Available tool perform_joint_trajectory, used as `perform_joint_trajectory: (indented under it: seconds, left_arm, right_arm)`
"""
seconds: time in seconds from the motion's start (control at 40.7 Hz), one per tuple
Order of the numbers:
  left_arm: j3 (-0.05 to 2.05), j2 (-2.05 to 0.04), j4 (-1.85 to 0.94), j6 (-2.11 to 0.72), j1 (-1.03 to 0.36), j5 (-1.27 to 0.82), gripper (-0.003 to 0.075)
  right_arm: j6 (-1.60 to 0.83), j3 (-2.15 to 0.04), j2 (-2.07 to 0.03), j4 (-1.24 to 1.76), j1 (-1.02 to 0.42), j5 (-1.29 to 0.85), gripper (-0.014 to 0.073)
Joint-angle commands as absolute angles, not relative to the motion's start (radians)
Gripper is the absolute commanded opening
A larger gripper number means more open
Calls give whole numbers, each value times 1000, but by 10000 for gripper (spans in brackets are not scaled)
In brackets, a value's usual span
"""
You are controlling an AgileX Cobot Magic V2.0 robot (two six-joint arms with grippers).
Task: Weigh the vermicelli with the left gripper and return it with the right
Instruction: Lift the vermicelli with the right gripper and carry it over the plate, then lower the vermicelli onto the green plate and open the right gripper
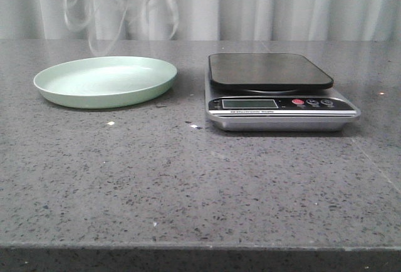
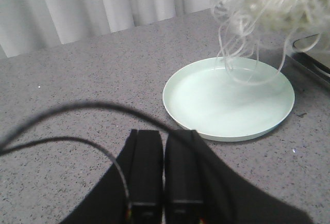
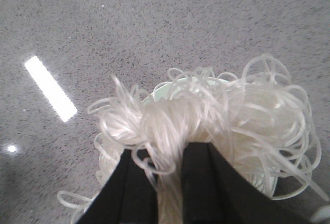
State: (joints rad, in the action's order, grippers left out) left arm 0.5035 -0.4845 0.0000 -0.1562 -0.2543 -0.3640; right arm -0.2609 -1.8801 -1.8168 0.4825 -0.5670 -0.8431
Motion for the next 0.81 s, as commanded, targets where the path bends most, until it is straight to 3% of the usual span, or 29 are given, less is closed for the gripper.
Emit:
perform_joint_trajectory:
  seconds: [0.0,0.663,0.786]
  left_arm:
    - [528,-489,-8,-148,-254,-286,136]
    - [528,-489,-8,-148,-254,-286,136]
    - [528,-489,-8,-148,-254,-286,136]
  right_arm:
    - [-273,-1915,-1821,519,-588,-711,151]
    - [-273,-1915,-1973,518,-607,-647,151]
    - [-273,-1915,-1973,518,-607,-647,183]
